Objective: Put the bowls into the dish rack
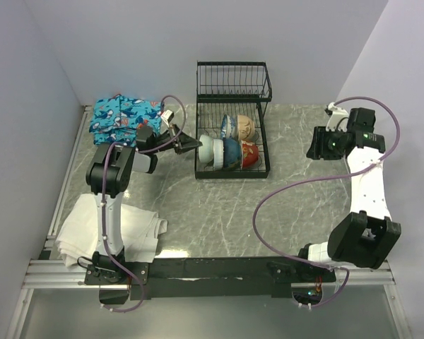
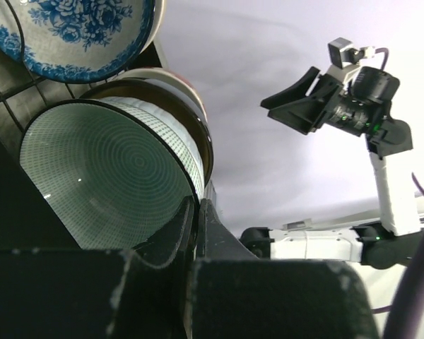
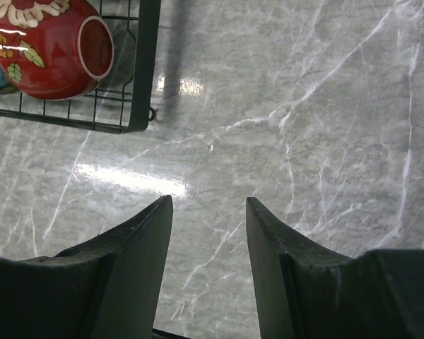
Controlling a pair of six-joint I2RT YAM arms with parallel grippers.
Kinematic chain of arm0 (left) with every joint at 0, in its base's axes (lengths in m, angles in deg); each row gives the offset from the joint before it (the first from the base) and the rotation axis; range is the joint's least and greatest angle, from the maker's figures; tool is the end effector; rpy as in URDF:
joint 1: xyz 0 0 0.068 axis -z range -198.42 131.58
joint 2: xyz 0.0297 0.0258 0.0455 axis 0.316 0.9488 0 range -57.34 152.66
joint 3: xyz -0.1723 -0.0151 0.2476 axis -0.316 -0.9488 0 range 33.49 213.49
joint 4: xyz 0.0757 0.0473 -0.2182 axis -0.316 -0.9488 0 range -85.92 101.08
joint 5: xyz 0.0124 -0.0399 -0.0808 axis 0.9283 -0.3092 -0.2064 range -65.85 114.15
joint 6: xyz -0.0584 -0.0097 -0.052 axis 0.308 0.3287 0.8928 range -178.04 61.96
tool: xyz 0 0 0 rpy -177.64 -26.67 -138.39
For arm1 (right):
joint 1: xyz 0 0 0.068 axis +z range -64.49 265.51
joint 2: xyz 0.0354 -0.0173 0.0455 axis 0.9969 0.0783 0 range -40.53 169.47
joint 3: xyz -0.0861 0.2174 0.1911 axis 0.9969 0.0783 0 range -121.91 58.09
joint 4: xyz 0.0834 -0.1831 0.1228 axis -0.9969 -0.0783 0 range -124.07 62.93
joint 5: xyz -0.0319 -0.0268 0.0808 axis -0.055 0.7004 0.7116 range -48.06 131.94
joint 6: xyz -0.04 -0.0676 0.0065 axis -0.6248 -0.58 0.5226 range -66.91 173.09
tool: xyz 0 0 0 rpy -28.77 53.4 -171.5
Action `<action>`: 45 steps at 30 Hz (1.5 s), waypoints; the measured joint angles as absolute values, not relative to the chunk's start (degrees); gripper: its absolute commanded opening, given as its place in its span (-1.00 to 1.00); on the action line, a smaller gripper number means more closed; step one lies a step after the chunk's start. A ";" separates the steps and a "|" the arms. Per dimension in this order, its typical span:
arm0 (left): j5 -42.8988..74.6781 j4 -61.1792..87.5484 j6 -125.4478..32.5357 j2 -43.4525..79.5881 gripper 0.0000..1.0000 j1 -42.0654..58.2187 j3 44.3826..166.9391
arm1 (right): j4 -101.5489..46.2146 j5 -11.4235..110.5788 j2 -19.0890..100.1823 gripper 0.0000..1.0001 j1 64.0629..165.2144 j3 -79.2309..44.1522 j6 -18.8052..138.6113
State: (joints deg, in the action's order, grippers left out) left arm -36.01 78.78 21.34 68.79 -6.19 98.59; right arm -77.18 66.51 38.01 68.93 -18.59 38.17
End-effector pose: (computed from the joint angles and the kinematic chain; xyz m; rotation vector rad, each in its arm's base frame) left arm 0.4353 -0.1544 0.2025 -0.0171 1.9066 -1.9325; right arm 0.2613 -0.0484 0.3479 -0.1441 2.3826 0.2762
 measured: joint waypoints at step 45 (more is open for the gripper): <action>-34.00 90.72 37.07 73.11 -0.98 -5.69 96.30 | -78.99 63.28 44.06 0.08 78.55 -19.70 35.42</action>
State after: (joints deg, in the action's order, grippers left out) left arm -34.00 90.72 37.07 73.11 -5.69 96.30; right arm -78.99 63.28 44.06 78.55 -19.70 35.42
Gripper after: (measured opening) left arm 0.037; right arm 0.537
